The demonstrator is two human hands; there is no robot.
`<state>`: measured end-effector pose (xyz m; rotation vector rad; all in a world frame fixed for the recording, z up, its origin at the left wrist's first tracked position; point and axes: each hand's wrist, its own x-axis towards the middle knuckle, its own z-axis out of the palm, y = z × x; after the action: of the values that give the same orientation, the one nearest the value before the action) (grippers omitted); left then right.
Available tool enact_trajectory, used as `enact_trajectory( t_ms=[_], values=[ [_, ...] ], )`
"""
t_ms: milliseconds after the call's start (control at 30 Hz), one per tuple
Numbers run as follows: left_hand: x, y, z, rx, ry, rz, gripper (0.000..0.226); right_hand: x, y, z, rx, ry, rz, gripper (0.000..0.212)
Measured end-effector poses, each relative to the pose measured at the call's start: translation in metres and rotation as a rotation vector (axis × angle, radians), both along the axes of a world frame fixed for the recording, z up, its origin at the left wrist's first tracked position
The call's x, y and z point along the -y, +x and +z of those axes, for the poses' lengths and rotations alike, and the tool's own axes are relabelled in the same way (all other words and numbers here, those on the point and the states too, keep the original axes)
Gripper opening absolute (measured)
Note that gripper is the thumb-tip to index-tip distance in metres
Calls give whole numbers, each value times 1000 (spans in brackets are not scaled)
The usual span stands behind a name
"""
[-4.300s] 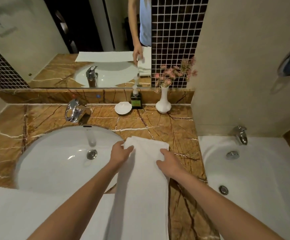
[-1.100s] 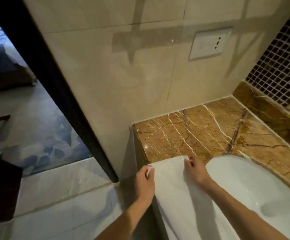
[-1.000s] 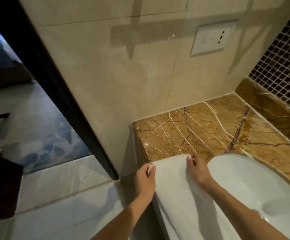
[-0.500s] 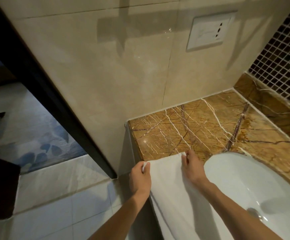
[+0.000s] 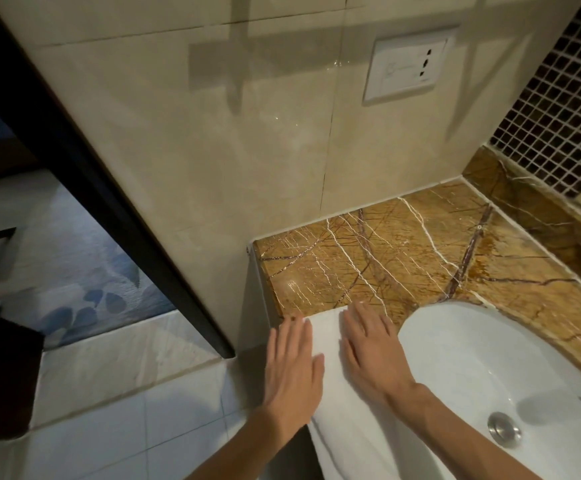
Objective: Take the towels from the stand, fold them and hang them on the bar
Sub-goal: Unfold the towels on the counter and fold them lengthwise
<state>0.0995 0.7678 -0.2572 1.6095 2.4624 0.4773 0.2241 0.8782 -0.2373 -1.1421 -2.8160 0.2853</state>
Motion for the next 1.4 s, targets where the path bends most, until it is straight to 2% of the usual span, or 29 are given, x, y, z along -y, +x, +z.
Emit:
enact_trajectory(
  t_ms=[67,167,300,400,533,667,867,1033,1133,1267,1400],
  values=[
    [4,8,1,-67,-98,-132,58,3,4,-6,146,-51,60,56],
    [3,8,-3,-84,-171,-165,65,2,6,-11,250,-76,89,59],
    [1,5,-11,-114,-252,-191,67,1,6,-6,273,-105,93,60],
    [4,6,-9,-125,-278,-166,60,7,13,1,247,-132,95,60],
    [14,14,-1,-62,-293,-160,56,16,41,7,263,-157,101,58],
    [31,37,15,21,-297,-165,48,27,78,11,203,-225,40,53],
    [68,78,32,73,-290,-205,41,65,145,22,74,-403,-165,28],
    [92,112,39,81,-307,-287,44,101,208,26,106,-500,-374,42],
    [110,137,41,165,-291,-266,45,124,247,27,152,-561,-502,43],
    [133,173,44,314,-266,-199,44,148,288,28,202,-591,-576,39],
    [155,206,45,368,-247,-199,44,163,315,27,200,-607,-567,38]
  ],
)
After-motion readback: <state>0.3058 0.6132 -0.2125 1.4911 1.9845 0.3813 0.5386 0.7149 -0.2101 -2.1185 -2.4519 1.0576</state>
